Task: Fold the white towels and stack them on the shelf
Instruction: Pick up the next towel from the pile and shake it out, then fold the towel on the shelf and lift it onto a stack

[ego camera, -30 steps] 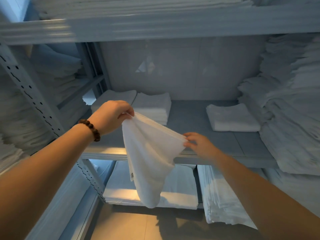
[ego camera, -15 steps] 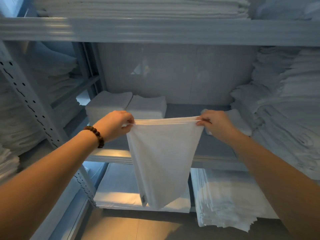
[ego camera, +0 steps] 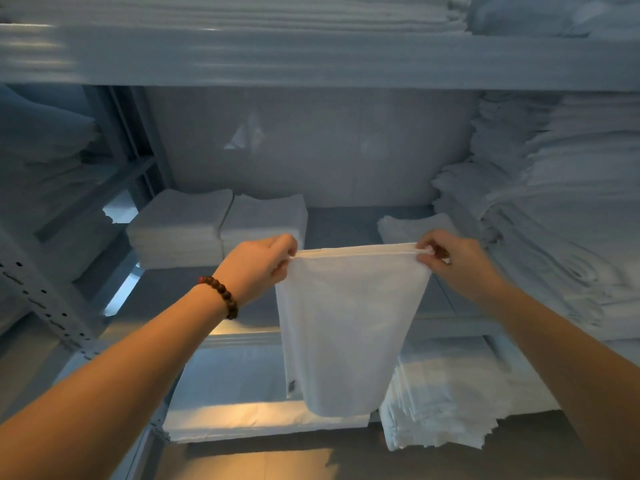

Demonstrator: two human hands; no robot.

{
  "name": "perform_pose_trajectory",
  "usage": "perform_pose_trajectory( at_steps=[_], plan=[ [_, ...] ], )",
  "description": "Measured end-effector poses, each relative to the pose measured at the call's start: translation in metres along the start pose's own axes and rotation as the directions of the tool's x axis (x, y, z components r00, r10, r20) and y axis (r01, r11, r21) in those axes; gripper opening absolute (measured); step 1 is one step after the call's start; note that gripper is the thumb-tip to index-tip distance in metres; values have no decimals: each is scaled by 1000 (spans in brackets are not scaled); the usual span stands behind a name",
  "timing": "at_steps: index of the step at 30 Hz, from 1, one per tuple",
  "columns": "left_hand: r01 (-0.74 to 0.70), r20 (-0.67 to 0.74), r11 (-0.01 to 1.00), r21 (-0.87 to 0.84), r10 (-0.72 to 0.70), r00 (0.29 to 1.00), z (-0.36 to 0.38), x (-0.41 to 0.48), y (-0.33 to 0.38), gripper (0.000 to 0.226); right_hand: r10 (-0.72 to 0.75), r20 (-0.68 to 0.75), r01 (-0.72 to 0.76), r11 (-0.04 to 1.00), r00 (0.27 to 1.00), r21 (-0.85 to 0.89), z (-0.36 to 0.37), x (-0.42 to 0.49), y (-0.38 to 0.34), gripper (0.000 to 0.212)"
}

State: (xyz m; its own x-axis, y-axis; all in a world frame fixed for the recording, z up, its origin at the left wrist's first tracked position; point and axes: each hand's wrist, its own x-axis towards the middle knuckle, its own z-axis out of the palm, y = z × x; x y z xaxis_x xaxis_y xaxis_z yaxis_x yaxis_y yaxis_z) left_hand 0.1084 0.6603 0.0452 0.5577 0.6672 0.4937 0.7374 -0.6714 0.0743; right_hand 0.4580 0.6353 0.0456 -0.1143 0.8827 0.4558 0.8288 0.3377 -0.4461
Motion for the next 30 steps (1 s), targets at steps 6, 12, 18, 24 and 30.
perform_pose_trajectory(
  at_steps=[6, 12, 18, 24, 30],
  plan=[
    [-268, 48, 938, 220, 264, 963, 23, 29, -1, 37, -166, 24, 167, 955, 986, -245, -6, 13, 20, 37],
    [-357, 141, 876, 325, 328, 934, 67, 81, -23, 78, -325, 127, 342, 785, 937, -516, -8, 52, 63, 30],
    [-139, 328, 932, 336, 23, 944, 121, 142, -58, 62, -297, 294, 415, 721, 909, -555, 11, 112, 119, 31],
    [-312, 356, 831, 461, 148, 923, 148, 184, -98, 75, -379, 435, 575, 597, 817, -560, 40, 167, 154, 72],
    [-169, 427, 866, 471, -56, 902, 184, 221, -131, 41, -177, 524, 509, 616, 833, -601, 88, 224, 179, 64]
  ],
)
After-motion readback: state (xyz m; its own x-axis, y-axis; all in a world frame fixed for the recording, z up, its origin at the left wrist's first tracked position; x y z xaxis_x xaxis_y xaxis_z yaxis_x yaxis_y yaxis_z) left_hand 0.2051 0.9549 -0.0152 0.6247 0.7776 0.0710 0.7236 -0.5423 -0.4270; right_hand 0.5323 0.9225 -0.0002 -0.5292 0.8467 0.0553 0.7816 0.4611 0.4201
